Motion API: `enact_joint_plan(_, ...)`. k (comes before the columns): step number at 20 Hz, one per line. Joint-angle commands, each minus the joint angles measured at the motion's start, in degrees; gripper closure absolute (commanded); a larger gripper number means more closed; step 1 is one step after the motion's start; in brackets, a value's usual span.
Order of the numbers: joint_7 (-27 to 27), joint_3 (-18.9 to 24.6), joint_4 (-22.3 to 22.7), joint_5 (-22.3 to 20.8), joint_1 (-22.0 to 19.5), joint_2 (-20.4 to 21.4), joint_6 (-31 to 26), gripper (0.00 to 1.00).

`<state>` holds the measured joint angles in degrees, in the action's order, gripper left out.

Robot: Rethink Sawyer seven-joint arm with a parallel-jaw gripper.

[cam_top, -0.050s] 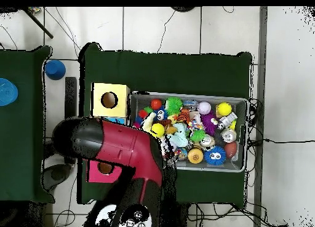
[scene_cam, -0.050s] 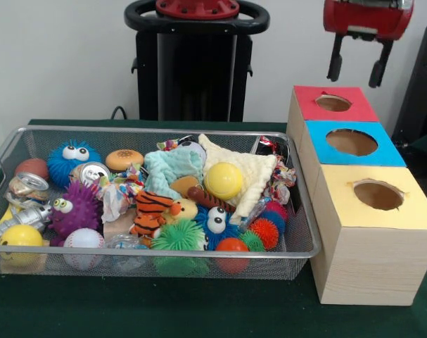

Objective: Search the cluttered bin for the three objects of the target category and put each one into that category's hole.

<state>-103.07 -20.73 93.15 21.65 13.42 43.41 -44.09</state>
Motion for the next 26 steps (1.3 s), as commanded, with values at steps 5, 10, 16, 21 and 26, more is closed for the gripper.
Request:
enact_joint_plan(5, 3.75, 5.34, 10.04, -6.94, -7.01, 4.04, -1.87, 0.00)
enact_joint_plan(10, 4.86, 7.61, 11.68, -8.80, -9.69, 3.50, -0.55, 0.00)
enact_joint_plan(16, 6.04, 10.73, 12.72, -11.12, -12.94, 2.52, 1.52, 0.00)
enact_joint_plan(21, 5.62, 12.69, 13.06, -13.67, -14.90, 2.44, 2.74, 0.00)
enact_joint_plan(26, 4.94, 14.31, 13.77, -15.67, -16.61, 2.79, 4.18, 0.00)
